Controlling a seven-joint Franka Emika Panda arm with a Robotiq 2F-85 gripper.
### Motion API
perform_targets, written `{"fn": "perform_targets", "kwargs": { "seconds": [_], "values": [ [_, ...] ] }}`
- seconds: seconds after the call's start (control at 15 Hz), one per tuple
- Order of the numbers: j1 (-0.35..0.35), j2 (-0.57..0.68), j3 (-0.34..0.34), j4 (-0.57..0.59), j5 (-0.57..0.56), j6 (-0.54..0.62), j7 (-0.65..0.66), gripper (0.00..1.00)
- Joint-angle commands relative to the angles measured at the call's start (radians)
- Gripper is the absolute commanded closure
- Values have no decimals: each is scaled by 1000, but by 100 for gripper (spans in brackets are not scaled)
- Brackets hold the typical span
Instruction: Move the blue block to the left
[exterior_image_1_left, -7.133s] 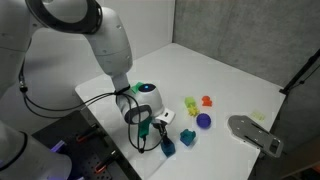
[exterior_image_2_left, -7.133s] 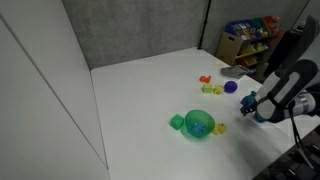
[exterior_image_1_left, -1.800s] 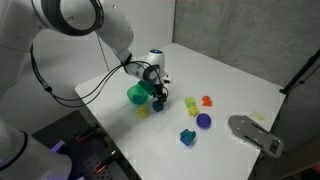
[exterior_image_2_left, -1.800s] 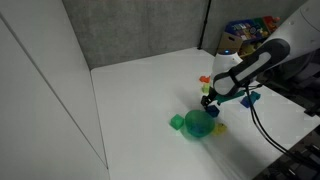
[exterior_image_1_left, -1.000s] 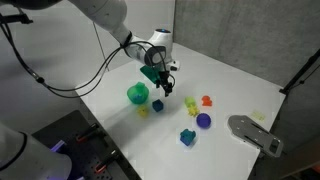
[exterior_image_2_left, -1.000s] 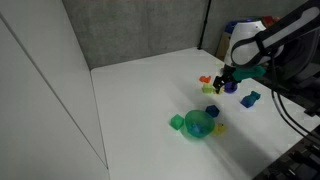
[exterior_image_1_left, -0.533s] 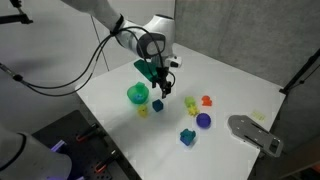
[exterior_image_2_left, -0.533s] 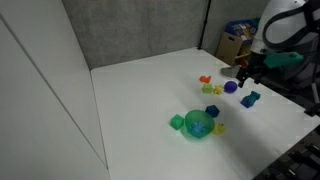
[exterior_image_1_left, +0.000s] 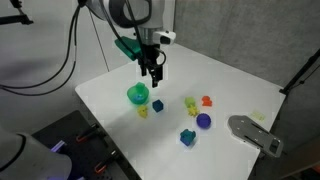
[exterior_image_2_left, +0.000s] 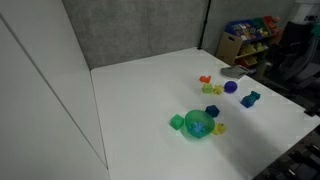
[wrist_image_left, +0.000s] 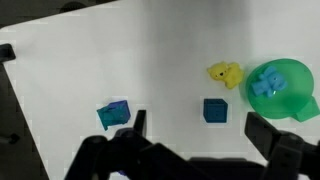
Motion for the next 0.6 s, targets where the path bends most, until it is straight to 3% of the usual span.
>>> {"fn": "perform_targets", "kwargs": {
  "seconds": [0.0,0.27,0.53],
  "values": [
    [-18,-129,41,-11,2,-99,30,0],
    [-22,-190,61,-3,0,-171,12,0],
    [-20,-165,63,2,6,-142,3,0]
  ]
}}
